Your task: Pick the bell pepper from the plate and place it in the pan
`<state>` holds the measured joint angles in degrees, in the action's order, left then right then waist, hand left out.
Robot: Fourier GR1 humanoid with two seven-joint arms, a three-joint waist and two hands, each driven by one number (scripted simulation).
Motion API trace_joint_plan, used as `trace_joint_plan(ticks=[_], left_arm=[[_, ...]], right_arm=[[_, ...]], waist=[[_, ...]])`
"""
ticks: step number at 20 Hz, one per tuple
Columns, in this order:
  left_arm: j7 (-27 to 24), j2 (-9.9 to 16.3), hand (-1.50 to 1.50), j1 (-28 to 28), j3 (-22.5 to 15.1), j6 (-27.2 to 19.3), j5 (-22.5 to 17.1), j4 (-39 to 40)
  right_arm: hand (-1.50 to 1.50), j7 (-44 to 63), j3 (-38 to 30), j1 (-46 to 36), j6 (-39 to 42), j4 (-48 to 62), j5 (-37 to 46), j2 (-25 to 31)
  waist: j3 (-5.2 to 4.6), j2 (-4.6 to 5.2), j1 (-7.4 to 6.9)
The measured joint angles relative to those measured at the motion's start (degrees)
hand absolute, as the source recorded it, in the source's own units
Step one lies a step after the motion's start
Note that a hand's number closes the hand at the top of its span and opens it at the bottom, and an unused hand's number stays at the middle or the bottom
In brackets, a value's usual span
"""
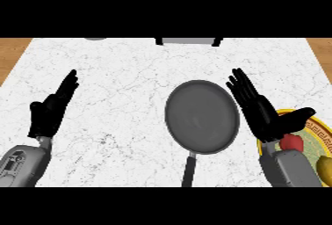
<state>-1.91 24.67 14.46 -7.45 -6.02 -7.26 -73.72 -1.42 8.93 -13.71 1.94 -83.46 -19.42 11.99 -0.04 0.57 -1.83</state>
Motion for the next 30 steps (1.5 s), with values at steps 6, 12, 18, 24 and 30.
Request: trace_joint_plan(ticks=[6, 12, 18, 24, 30], left_arm=[[1.58, 0.71, 0.0, -4.64, 0.08, -2.89, 2.4, -1.52], [3.14, 0.08, 0.0, -9.6, -0.25, -4.55, 2.59, -2.79], [3.69, -0.14, 0.0, -14.68, -1.87, -5.34, 3.75, -7.76], [7.37, -0.36, 0.0, -16.09, -2.96, -5.96, 4.79, -13.51], [7.95, -0.79, 0.0, -17.17, -3.05, -5.74, 5.66, -15.47]], right_arm=[[-1.5, -4.15, -13.65, 0.68, -9.38, -0.55, 0.42, 4.46], [-1.5, -1.54, -25.29, 11.72, -25.89, 2.54, 5.3, 7.43], [-1.5, 5.0, -25.21, 27.53, -29.3, -4.59, 12.75, 12.84], [-1.5, 17.13, -22.62, 35.3, -24.11, -15.29, 17.44, 21.32], [-1.5, 30.04, -21.59, 33.39, -14.97, -23.79, 15.46, 29.04]], waist=[[0.13, -0.82, 1.94], [-0.05, -1.23, 4.96], [-0.12, -1.15, 3.71], [-0.08, -0.86, 2.5], [-0.05, -0.67, 1.8]])
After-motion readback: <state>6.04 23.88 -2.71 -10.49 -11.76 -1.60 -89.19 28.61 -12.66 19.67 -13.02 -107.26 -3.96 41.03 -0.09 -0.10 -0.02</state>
